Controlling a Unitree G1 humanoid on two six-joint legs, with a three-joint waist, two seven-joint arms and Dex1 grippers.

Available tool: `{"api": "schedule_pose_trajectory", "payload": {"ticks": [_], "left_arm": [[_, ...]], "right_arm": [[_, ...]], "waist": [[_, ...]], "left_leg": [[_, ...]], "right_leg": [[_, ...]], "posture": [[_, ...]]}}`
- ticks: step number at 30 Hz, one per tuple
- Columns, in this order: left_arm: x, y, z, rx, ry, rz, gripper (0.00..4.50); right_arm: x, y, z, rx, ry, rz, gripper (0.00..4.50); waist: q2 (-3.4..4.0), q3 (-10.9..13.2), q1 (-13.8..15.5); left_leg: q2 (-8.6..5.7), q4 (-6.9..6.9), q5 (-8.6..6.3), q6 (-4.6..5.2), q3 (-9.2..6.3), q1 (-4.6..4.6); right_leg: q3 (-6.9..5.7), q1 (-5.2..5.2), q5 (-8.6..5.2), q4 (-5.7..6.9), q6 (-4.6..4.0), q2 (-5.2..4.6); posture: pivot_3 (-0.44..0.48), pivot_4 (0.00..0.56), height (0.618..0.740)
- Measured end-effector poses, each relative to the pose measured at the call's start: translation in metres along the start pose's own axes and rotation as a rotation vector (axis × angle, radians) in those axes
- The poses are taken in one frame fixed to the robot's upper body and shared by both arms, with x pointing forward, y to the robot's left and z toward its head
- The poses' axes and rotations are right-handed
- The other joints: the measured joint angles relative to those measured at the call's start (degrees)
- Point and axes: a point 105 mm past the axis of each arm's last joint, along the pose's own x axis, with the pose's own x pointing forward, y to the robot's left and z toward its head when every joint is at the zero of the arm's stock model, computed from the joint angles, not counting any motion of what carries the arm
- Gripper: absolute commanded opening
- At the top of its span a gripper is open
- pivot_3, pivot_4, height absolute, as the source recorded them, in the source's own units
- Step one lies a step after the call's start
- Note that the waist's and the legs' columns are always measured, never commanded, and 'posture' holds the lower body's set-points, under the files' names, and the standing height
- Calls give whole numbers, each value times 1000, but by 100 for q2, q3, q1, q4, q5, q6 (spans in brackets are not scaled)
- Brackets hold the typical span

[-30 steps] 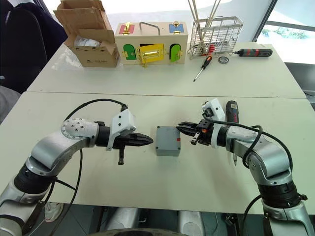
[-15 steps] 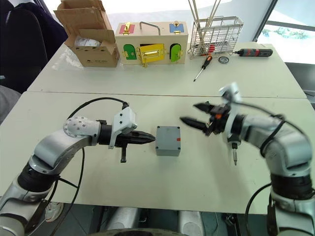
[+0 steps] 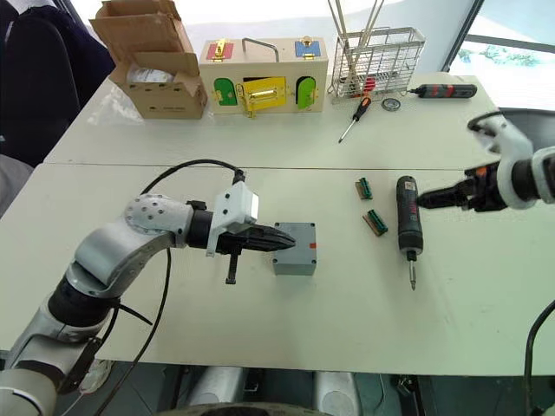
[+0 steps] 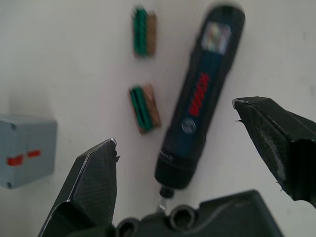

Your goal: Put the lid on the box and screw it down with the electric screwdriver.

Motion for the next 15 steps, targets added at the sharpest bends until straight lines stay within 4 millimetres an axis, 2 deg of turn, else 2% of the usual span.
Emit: {"api": "schedule_pose_trajectory", "payload": {"ticks": [4,8,15], "left_arm": [[5,-9,2,31,5,-12,0],[5,-18,4,49,2,-16,0],[5,-21,5,45,10,10,0]], "right_arm": [[11,0,-11,67,118,44,4433],[21,1,-14,115,186,70,4433],[56,2,-15,154,258,82,4433]], "waist": [[0,0,4],[0,0,6],[0,0,40]], "left_leg": [[1,-4,0,0,-1,-8],[1,-1,0,-1,0,-10],[-1,2,1,-3,-2,-13]], "right_leg": [[-1,-14,0,4,0,1],[1,-16,0,6,0,1],[0,-18,0,7,0,0]], "posture": [[0,150,730],[0,150,730],[0,150,730]]}}
